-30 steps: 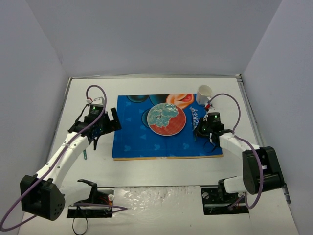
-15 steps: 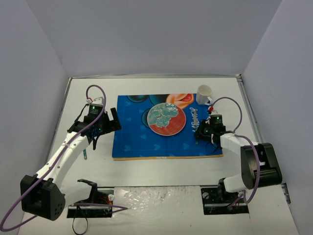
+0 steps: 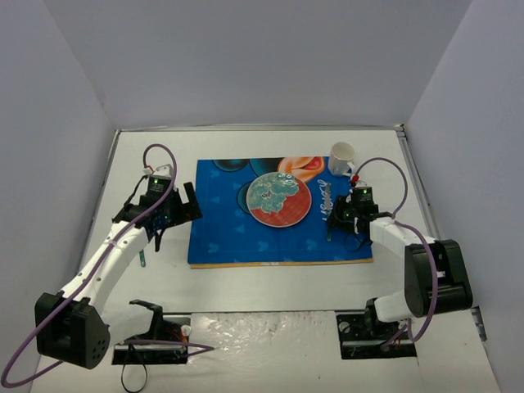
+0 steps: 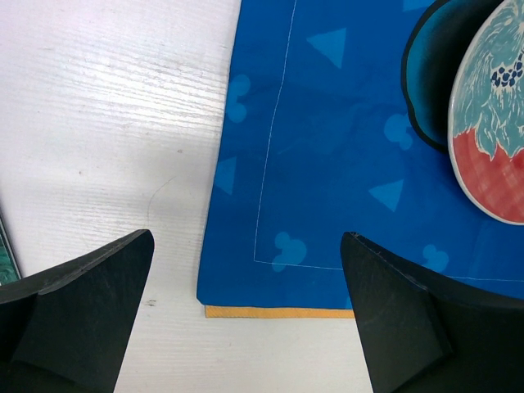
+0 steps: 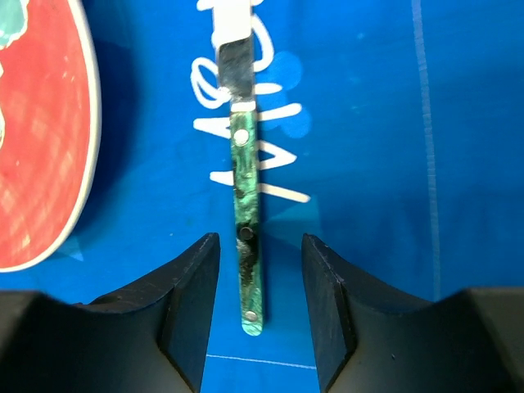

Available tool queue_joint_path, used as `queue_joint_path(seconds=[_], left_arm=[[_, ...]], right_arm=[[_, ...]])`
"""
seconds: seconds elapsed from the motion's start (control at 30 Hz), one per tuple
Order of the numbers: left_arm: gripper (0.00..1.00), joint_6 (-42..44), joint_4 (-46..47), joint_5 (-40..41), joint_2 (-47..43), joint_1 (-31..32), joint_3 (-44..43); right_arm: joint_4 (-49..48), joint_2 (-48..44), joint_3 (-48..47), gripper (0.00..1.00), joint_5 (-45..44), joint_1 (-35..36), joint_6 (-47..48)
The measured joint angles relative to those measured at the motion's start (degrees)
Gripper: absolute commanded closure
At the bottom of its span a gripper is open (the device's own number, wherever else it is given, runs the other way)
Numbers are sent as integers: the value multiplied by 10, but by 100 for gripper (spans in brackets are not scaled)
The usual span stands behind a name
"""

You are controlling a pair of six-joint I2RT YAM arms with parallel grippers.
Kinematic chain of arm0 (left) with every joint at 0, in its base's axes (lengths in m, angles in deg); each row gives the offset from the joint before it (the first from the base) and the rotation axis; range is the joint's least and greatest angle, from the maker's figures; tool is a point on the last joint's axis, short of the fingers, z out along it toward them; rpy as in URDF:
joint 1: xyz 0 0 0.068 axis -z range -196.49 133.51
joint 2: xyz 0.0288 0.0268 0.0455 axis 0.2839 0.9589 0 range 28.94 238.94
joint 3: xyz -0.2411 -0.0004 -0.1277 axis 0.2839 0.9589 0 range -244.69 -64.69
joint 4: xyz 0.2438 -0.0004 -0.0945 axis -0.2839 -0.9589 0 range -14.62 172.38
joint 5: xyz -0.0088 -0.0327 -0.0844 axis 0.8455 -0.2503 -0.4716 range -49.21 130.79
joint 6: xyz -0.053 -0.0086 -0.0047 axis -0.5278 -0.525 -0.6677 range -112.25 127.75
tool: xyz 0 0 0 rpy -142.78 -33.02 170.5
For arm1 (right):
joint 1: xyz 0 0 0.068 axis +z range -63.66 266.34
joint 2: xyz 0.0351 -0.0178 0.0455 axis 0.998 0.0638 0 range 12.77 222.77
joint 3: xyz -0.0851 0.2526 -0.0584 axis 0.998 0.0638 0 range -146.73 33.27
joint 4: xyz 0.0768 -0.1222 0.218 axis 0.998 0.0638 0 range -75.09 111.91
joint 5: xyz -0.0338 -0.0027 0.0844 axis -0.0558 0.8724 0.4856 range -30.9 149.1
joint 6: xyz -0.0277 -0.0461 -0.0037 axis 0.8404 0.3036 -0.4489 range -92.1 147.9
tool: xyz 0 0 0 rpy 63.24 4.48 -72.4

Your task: Set the dinner table for one person

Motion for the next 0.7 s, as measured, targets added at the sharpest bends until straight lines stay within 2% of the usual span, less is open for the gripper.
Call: queue_joint_path(seconds=[0.17,0.43,0.7], left_arm=[[4,4,0,0,0,-6,0],[4,7,-5,0,0,-6,0],[4,11,-13,1,0,-16,0]], right_arm=[[41,-10,-30,57,-45,14,21],[80,1,-77,55,-126,103,46],[108,57,-96,53,-168,109,60]])
